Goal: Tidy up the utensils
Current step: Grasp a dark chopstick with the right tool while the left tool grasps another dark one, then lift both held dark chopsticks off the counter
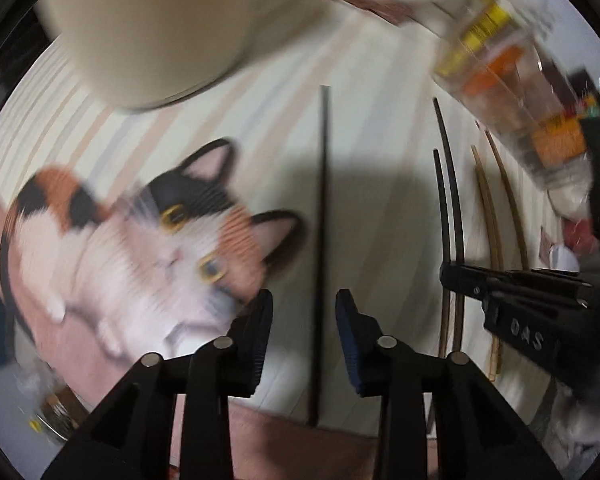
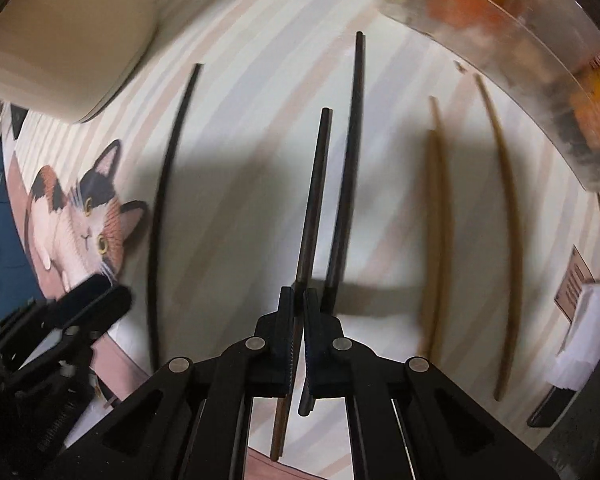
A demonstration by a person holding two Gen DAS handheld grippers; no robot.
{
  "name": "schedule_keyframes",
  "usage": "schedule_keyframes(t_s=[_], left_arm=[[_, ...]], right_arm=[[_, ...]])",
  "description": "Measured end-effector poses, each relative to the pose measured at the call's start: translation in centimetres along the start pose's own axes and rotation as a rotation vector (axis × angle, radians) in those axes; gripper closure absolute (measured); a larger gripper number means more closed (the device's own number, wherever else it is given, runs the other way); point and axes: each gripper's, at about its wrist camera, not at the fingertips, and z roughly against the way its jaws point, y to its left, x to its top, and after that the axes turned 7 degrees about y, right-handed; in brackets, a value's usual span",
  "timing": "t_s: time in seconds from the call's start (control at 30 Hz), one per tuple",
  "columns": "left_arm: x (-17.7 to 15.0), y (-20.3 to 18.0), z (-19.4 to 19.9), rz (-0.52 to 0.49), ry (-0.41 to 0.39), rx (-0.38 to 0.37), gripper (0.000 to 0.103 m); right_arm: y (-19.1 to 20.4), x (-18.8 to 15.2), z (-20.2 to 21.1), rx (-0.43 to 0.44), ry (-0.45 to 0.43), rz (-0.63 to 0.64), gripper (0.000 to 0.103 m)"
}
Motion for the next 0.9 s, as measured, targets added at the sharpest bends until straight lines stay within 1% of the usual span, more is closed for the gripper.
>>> schedule_keyframes(t_s=[0.07,0.1,0.13,0.17,0.2,0.23,0.27,0.3,0.33,0.4,0.43,0.47,0.5,0.6,0.7,0.77,0.8,0.9], left_arm=[[0.7,-1.0,-0.8,-0.045,0.018,0.056,0.073],[0.7,-1.5,-1.0,-0.072,0.006,0.094,0.076],[0.8,-1.6,-0.9,-0.088,-0.005,0.118,0.077],[0.8,-1.7,-1.1,-0.097,-0.007,0.154,0.088],[0.8,-1.6,-1.1,-0.084,-0.011,0.157,0.097],[0.8,-0.8,-0.9,-0.052,-0.007,0.133,0.099],[0.7,0.4,-0.7,-0.004,-0.001,0.093,0.099],[0.6,1.4,-0.5,0.038,0.007,0.078,0.099],[0.4,2.8,-0.3,0.091,0.02,0.059,0.099],[-0.4,5.5,0.0,0.191,0.045,-0.008,0.099],[-0.9,6.4,0.1,0.217,0.057,-0.027,0.099],[-1.4,7.2,0.2,0.234,0.07,-0.045,0.099],[-2.0,7.8,0.3,0.238,0.072,-0.051,0.099],[-3.0,8.6,0.4,0.218,0.081,-0.075,0.099],[-3.5,8.7,0.6,0.195,0.079,-0.054,0.097],[-2.7,7.5,0.2,0.161,0.087,-0.019,0.096],[-2.1,5.7,-0.5,0.144,0.087,-0.004,0.095],[-1.9,4.9,-0.6,0.124,0.099,0.011,0.095]], right_arm=[[-0.8,0.0,0.0,0.008,0.0,-0.018,0.099],[-1.0,0.0,0.1,0.017,0.0,-0.029,0.099],[-1.1,0.1,0.0,0.026,0.0,-0.037,0.099],[-1.2,0.2,0.1,0.03,0.0,-0.044,0.099],[-1.2,0.3,0.1,0.027,0.001,-0.048,0.099],[-2.1,0.2,0.3,0.022,0.0,-0.048,0.098],[-1.8,0.4,0.2,0.017,-0.003,-0.045,0.098],[-1.3,0.4,0.1,0.027,-0.004,-0.036,0.098],[-0.3,0.3,-0.2,0.032,-0.003,-0.029,0.098],[1.3,0.7,-0.5,0.065,0.012,0.015,0.099],[1.9,0.8,-0.6,0.069,0.02,0.036,0.099],[2.7,0.9,-0.6,0.037,0.019,0.068,0.099],[3.3,1.1,-0.6,0.023,0.026,0.102,0.099],[3.3,1.4,-0.8,0.03,0.077,0.099,0.098],[2.8,1.3,-1.1,0.019,0.127,0.113,0.097],[3.0,0.5,-1.5,0.0,0.159,0.128,0.097],[3.0,0.5,-1.5,-0.009,0.17,0.125,0.097],[2.8,0.1,-1.7,-0.025,0.192,0.128,0.096]])
